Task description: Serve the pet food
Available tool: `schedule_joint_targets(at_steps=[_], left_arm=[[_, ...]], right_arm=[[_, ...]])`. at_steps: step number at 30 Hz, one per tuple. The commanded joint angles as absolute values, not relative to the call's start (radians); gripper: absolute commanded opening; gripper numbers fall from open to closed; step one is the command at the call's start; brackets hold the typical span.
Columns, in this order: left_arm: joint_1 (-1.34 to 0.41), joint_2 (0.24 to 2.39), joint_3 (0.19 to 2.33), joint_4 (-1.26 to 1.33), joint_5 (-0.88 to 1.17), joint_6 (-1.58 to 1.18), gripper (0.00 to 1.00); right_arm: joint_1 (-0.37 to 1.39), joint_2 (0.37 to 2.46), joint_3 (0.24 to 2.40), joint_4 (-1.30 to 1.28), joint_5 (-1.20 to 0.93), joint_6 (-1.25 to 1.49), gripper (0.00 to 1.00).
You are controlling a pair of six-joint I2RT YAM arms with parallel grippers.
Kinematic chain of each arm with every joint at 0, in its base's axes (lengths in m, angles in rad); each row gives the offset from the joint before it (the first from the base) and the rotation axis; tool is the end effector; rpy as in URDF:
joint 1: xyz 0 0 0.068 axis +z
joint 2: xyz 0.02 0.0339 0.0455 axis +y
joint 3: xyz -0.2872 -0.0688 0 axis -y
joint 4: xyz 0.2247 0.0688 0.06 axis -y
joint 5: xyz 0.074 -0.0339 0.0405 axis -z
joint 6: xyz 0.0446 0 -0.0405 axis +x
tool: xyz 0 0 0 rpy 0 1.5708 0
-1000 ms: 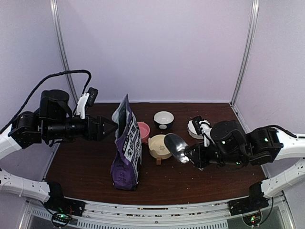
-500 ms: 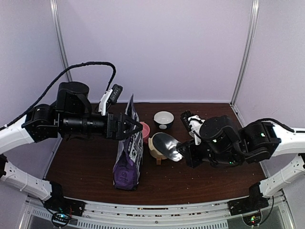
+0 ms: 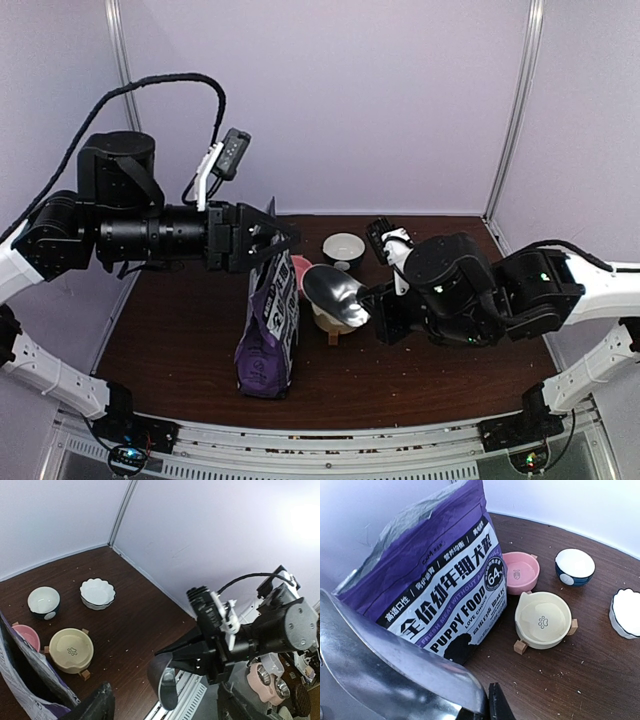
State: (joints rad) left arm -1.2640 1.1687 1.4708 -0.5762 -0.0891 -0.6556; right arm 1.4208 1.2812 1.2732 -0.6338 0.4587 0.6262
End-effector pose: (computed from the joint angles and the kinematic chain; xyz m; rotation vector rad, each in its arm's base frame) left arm 0.0697 -0.2069 0.4699 0.5448 1.9651 -1.2125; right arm 0.0576 0.2487 0.3787 -0.6145 2.1301 0.6746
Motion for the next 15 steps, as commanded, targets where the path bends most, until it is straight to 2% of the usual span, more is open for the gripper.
schedule_joint_targets(at_steps=[1, 5, 12, 15], left_arm=[[-1.262, 1.242, 1.542, -0.711, -0.170, -0.627, 0.73], [-1.262, 1.289, 1.588, -0.741, -0.179, -0.614, 0.72], [-1.262, 1.322, 1.609, -0.723, -0.156, -0.619, 0.52], [-1.261, 1.322, 1.595, -0.714, -0.155, -0.636, 0.47]], right_arm=[[1.425, 1.267, 1.351, -0.624, 0.567, 0.592, 0.00], [1.424, 1.270, 1.377, -0.634, 0.587, 0.557, 0.00], [1.424, 1.274, 1.386, -0.651, 0.594, 0.554, 0.00], [1.424, 1.273, 1.386, -0.648, 0.581, 0.541, 0.00]])
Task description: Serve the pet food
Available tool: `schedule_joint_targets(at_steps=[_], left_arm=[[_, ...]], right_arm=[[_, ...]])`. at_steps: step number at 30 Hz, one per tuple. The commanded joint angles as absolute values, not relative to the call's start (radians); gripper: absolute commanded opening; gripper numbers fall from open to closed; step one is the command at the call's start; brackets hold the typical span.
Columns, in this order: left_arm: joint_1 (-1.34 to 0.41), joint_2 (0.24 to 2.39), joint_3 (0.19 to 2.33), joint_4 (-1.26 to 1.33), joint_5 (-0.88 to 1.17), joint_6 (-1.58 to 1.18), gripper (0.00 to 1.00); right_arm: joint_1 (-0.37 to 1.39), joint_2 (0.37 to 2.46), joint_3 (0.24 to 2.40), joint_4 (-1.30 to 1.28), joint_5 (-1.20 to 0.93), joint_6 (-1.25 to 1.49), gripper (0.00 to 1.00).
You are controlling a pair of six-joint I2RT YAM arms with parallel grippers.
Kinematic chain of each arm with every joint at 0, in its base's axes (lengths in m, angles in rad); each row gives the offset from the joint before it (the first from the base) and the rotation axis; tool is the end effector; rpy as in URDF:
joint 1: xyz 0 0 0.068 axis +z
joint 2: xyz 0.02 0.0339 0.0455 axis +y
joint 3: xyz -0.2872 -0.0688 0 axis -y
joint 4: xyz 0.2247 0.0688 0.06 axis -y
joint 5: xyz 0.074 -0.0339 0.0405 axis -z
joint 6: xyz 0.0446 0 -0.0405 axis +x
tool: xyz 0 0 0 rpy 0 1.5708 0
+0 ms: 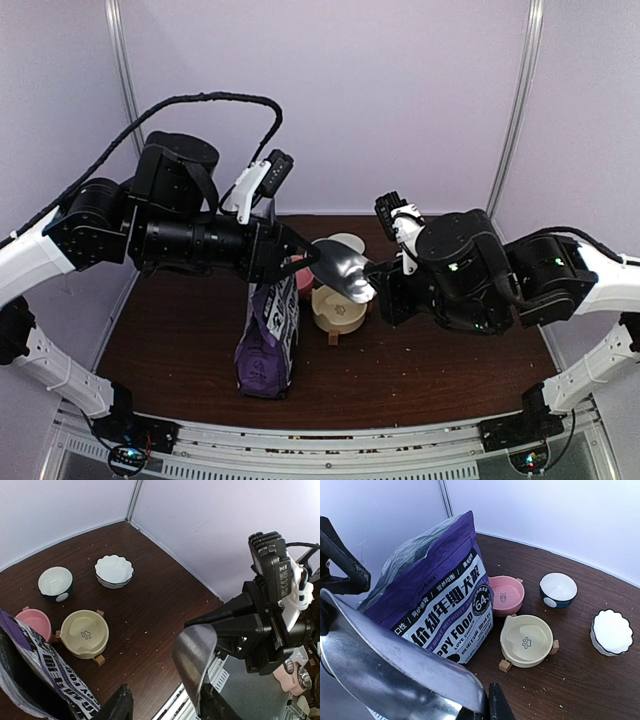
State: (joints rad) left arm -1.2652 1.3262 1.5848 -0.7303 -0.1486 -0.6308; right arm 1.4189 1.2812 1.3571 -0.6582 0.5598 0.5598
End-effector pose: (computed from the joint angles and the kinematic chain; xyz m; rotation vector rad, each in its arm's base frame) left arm 0.0838 -0.2436 0.4539 0.5902 2.1189 -0.9977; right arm 0.0614 0.2444 0.4041 -0.5757 2.0335 0.6108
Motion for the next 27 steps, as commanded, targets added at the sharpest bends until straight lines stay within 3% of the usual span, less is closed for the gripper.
schedule_joint_targets(at_steps=[1, 12, 23, 27], left_arm=[[-1.261, 1.323, 1.591, -0.712, -0.155, -0.643, 0.46], [-1.261, 1.336, 1.577, -0.697, -0.146, -0.656, 0.26], [-1.262, 1.344, 1.565, -0.697, -0.098, -0.656, 0.31], [-1.261, 1.346, 1.562, -0.697, -0.090, -0.658, 0.26]], right_arm=[[1.424, 1.274, 1.388, -0.645, 0.573, 0.533, 0.00], [1.424, 1.280, 1.389, -0.610, 0.544, 0.491, 0.00], [1.424, 1.279, 1.392, -0.616, 0.572, 0.514, 0.00], [1.424, 1.275, 1.381, -0.612, 0.573, 0.522, 0.00]])
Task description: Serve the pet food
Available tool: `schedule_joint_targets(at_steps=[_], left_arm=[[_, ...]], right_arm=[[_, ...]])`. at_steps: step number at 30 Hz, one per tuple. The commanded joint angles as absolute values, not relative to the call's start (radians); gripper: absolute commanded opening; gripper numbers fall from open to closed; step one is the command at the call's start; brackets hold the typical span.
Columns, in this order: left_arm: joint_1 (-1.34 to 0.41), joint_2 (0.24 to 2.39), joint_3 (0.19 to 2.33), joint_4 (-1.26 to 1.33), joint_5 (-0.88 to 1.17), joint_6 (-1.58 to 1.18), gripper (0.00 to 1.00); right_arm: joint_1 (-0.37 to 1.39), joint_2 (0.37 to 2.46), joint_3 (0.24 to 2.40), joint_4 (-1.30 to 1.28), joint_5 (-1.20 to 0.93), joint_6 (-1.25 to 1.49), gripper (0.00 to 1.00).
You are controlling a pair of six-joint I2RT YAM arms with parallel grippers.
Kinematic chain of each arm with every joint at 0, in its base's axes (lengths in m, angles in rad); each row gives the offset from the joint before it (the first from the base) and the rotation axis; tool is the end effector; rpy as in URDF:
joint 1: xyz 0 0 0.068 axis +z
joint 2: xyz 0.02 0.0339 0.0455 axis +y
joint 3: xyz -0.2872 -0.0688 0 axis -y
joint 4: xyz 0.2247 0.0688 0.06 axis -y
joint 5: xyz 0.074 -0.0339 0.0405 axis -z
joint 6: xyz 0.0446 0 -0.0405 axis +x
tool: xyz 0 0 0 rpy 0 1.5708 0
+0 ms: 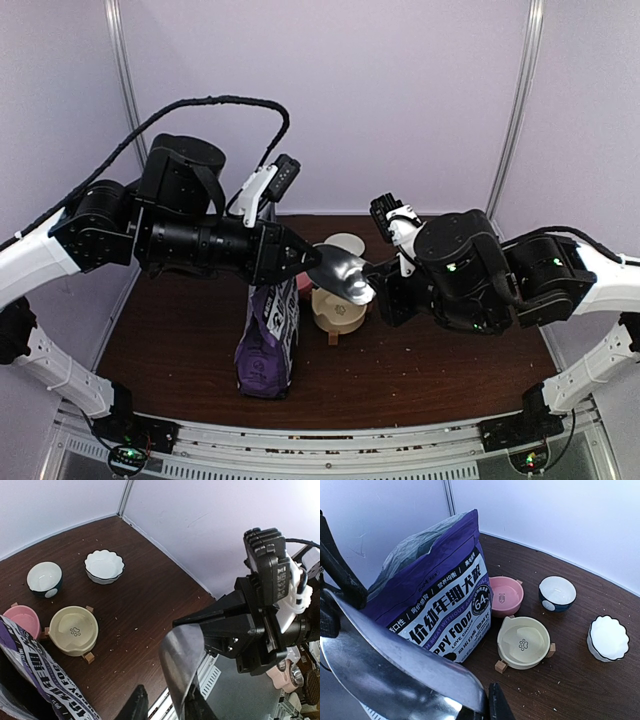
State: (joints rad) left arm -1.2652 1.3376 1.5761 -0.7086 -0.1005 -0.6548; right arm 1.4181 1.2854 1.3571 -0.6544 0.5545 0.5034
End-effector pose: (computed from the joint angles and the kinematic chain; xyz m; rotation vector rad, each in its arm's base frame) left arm 0.0835 -0.2498 0.4507 0.6021 2.1394 -1.0525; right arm 0.0616 0.2459 0.4034 -0.6341 2.0123 0.5806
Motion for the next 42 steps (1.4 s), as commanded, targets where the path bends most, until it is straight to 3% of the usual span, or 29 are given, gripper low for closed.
schedule_joint_targets(at_steps=[1, 10, 19, 21, 25, 27, 32, 38, 42], left_arm=[[-1.262, 1.348, 1.562, -0.697, -0.087, -0.658, 0.23], [-1.262, 1.350, 1.541, -0.649, -0.002, -0.669, 0.00], [-1.260, 1.335, 1.513, -0.613, -0.005, -0.675, 0.00], [-1.259, 1.326, 1.502, -0.611, -0.033, -0.676, 0.00], [-1.230, 1.308, 1.467, -0.594, -0.052, -0.682, 0.00], [-1.213, 1.292, 1.449, -0.570, -0.049, -0.688, 0.00], [-1.175, 1.247, 1.411, -0.494, -0.024, -0.691, 0.00], [-1.118, 1.176, 1.341, -0.417, 0.013, -0.715, 0.00], [-1.104, 1.123, 1.297, -0.349, 0.048, -0.714, 0.00]], right_arm=[[1.424, 1.276, 1.382, -0.612, 0.572, 0.521, 0.00], [1.424, 1.284, 1.383, -0.630, 0.623, 0.537, 0.00], [1.402, 1.266, 1.329, -0.601, 0.621, 0.564, 0.02], [1.397, 1.251, 1.307, -0.588, 0.608, 0.560, 0.18], [1.386, 1.205, 1.270, -0.583, 0.605, 0.528, 0.68], [1.369, 1.172, 1.248, -0.583, 0.598, 0.526, 0.80], [1.268, 1.065, 1.155, -0.518, 0.446, 0.568, 0.90], [1.116, 0.894, 0.941, -0.196, 0.092, 0.705, 1.00], [1.046, 0.822, 0.832, -0.019, -0.085, 0.806, 1.00]])
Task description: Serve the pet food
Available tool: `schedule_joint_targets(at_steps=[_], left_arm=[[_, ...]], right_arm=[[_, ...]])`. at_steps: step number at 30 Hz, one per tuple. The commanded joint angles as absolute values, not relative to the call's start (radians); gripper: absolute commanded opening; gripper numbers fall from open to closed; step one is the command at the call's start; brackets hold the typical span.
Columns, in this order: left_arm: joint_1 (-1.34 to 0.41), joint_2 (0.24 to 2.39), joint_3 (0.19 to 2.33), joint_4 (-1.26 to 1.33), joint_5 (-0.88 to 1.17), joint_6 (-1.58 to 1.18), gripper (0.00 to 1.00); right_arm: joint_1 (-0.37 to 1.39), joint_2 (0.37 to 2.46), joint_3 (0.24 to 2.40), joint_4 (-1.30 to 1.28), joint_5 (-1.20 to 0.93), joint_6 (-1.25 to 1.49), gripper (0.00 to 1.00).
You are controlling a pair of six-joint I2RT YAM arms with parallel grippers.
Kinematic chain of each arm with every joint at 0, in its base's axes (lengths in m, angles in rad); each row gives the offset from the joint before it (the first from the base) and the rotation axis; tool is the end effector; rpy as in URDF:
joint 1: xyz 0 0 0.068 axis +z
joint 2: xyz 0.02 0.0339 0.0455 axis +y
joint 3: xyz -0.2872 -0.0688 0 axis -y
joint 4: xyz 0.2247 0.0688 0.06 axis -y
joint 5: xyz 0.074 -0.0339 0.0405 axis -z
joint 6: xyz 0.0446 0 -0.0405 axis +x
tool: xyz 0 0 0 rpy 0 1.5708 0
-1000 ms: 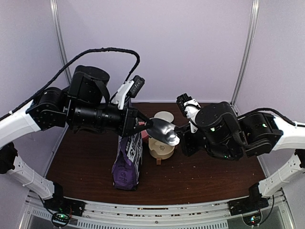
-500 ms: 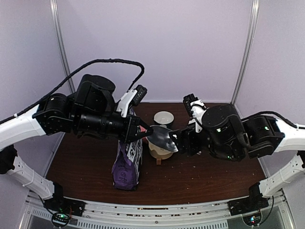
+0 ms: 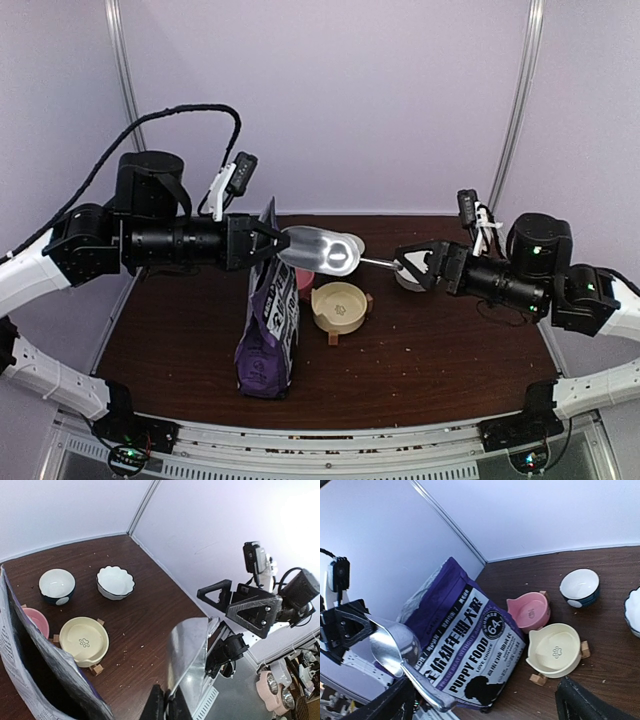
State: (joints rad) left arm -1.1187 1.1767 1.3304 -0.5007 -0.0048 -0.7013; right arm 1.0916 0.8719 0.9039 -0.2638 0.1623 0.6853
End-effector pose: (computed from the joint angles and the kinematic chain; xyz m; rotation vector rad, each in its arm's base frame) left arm 0.1025 -0.2105 0.4320 0.4350 2.0709 -1.1693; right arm 0.0860 0.1500 0.3734 -0.2693 1.9270 1.0931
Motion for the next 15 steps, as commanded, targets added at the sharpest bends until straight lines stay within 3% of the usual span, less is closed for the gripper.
schedule_joint_targets(at_steps=[1, 10, 15], left_arm=[[-1.100, 1.116, 1.292, -0.336, 0.067, -0.715, 0.00], [-1.094, 1.134, 1.313, -0.325, 0.160, -0.714, 0.00], [-1.094, 1.133, 1.301, -0.296, 0.188, -0.719, 0.00]], right_arm=[[1.041, 0.818, 0.823, -0.003, -0.109, 0.816, 1.00], [1.055, 0.885, 0.831, 0.141, -0.267, 0.885, 0.99], [1.079, 0.928, 0.869, 0.148, -0.287, 0.876, 0.92]])
